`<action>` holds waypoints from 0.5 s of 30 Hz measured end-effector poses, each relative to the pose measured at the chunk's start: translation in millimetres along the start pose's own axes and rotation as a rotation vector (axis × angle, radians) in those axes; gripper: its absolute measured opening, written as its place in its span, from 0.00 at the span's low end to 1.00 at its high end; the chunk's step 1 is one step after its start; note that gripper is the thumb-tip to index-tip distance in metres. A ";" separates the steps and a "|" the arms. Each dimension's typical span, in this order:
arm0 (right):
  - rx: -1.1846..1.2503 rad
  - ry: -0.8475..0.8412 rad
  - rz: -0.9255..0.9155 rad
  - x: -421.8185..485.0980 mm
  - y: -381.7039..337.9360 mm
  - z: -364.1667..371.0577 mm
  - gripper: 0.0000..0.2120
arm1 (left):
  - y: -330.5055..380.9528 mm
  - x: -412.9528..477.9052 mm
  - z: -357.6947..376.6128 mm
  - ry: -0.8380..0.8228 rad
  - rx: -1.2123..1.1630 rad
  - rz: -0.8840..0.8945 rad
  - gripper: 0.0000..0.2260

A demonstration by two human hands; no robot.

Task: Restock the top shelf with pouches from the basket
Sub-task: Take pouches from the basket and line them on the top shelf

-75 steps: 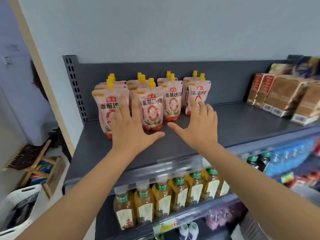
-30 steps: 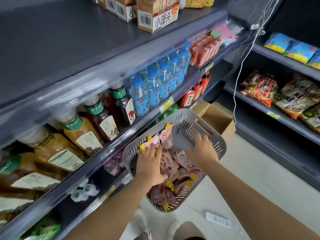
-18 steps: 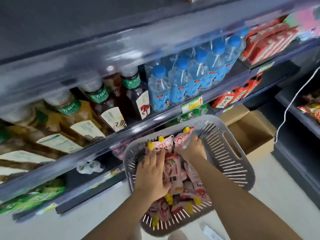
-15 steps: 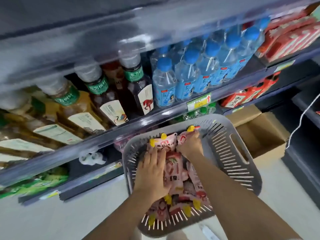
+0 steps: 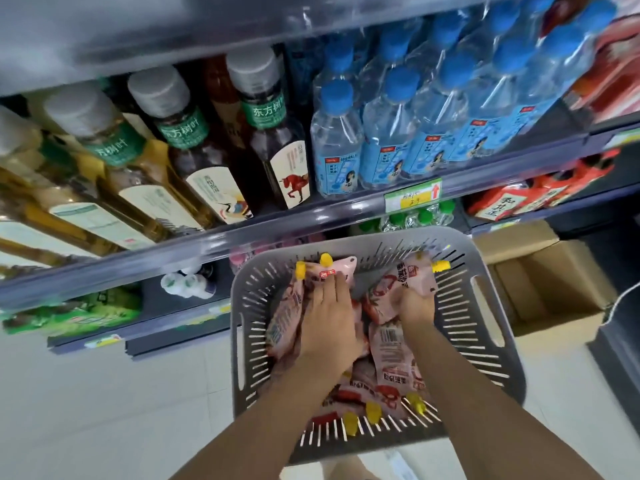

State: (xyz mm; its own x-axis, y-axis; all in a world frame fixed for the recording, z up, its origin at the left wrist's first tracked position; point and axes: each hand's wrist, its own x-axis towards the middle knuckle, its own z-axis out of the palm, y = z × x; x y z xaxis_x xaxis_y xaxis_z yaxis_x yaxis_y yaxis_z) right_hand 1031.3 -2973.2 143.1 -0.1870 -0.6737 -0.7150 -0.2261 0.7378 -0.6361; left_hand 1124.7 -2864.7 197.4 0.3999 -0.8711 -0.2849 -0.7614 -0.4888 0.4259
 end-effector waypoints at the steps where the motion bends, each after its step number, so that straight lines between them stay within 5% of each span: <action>1: 0.048 -0.023 0.068 -0.1 0.5 -9.2 0.08 | 7.0 4.7 4.6 -0.010 -0.146 -0.107 0.45; 4: 0.136 -0.155 0.147 3.3 3.1 -30.0 0.09 | 19.0 20.0 18.3 0.090 -0.488 -0.367 0.51; 8: 0.188 -0.383 0.055 -12.9 -6.4 -54.3 0.05 | 20.6 44.3 31.8 0.110 -0.566 -0.617 0.53; 12: -0.004 -0.431 0.216 -5.9 5.7 -63.8 0.20 | 3.7 61.9 45.8 0.106 -0.518 -0.705 0.58; 15: -0.404 -0.243 0.090 -6.3 18.8 -56.7 0.38 | 2.4 68.7 51.4 0.170 -0.505 -0.752 0.58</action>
State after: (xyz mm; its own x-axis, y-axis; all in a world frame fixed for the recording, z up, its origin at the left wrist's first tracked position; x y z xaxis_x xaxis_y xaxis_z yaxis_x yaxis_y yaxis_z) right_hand 974.1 -2957.5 152.0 -0.0045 -0.5428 -0.8398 -0.5819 0.6844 -0.4392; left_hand 1124.1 -2923.3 134.7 0.7993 -0.2918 -0.5254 0.0259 -0.8567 0.5152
